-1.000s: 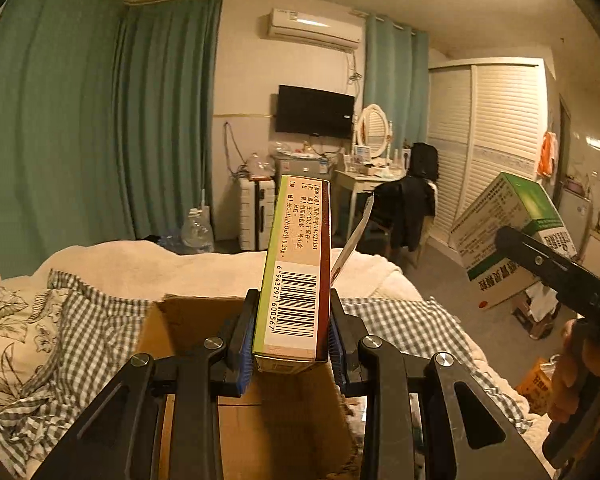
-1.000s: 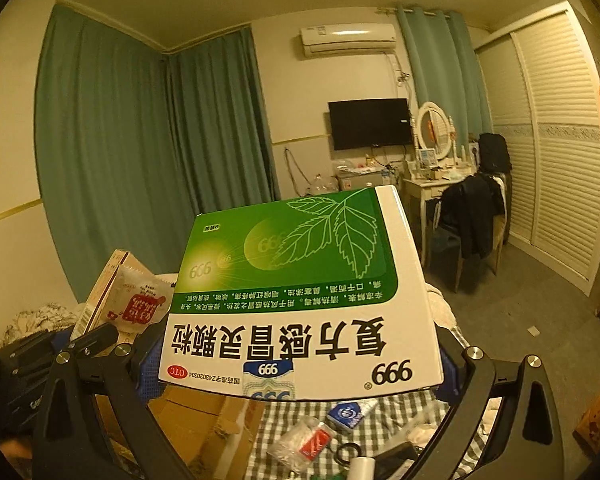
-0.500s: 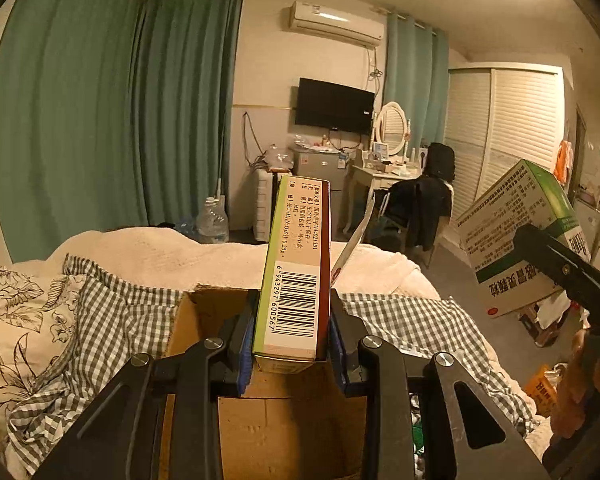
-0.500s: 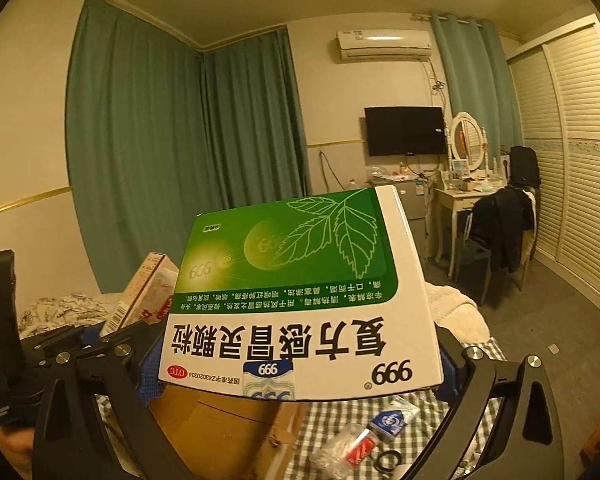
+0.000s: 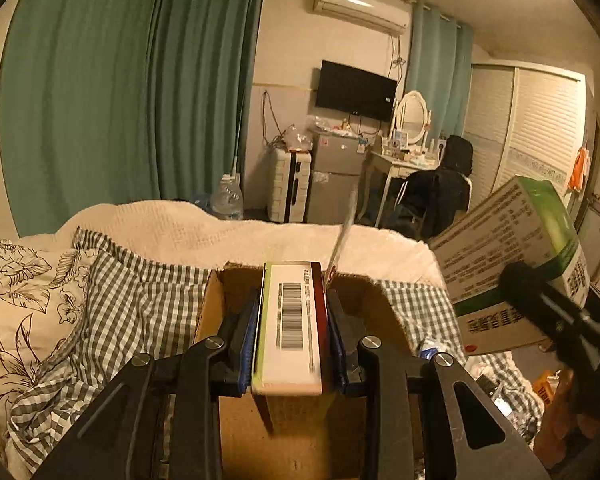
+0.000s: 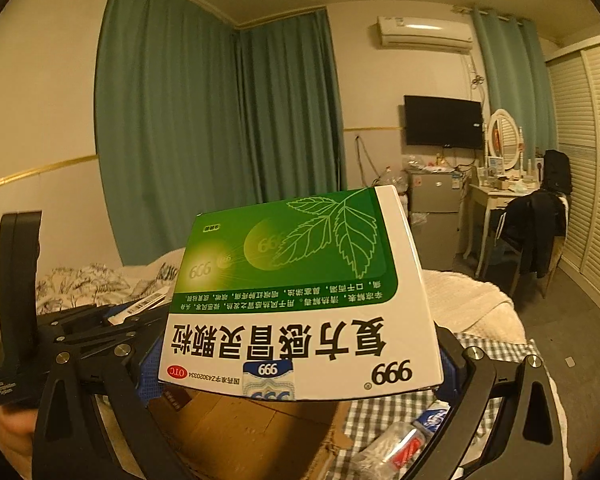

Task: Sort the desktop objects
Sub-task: 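Carry both boxes over the cardboard box and lower them inside, then open both tools to release the boxes into the cardboard box, then move the left tool to the white figurine while the right tool reaches the tissue packet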

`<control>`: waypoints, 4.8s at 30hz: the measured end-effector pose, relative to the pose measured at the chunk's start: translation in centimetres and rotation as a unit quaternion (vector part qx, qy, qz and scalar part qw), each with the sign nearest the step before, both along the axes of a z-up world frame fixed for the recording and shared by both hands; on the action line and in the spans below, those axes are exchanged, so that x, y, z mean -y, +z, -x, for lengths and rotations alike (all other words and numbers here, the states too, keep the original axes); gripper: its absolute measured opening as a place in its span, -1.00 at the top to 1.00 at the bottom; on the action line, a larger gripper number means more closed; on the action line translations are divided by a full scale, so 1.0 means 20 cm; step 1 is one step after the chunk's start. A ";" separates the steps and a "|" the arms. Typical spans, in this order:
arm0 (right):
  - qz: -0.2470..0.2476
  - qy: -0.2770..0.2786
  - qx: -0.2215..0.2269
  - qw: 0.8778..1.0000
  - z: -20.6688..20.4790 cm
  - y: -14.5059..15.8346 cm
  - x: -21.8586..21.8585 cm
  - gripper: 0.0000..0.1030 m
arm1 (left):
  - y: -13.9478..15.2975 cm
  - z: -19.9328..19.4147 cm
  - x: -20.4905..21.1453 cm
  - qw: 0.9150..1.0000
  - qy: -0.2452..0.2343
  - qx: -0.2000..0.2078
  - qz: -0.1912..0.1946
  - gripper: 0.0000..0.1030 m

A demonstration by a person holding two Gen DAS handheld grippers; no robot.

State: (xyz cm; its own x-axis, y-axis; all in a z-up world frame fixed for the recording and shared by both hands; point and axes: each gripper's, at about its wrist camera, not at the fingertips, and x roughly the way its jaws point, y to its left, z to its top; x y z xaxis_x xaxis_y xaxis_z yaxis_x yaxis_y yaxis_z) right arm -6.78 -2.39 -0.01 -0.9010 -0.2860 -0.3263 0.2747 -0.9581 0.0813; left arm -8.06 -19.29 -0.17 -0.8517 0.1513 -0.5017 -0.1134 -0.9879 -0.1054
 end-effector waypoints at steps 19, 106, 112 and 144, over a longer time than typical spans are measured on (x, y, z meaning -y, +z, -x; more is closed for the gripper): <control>-0.030 0.048 0.100 0.993 0.31 -0.36 0.15 -0.94 | -0.40 0.28 0.07 0.990 0.028 0.134 0.029 0.41; -0.001 -0.149 0.088 0.985 -0.38 -0.08 -1.11 -0.99 | -0.28 -0.29 -1.00 0.993 -0.114 0.014 0.014 -1.00; -0.008 -0.149 0.137 0.979 -0.35 -0.21 -1.17 -0.99 | -0.39 -0.30 -1.08 0.990 -0.136 0.035 0.033 -0.93; 0.021 -0.038 0.407 0.913 -0.25 -0.97 -1.16 -0.58 | -1.07 -0.13 -1.09 0.959 -0.067 0.269 0.055 -0.74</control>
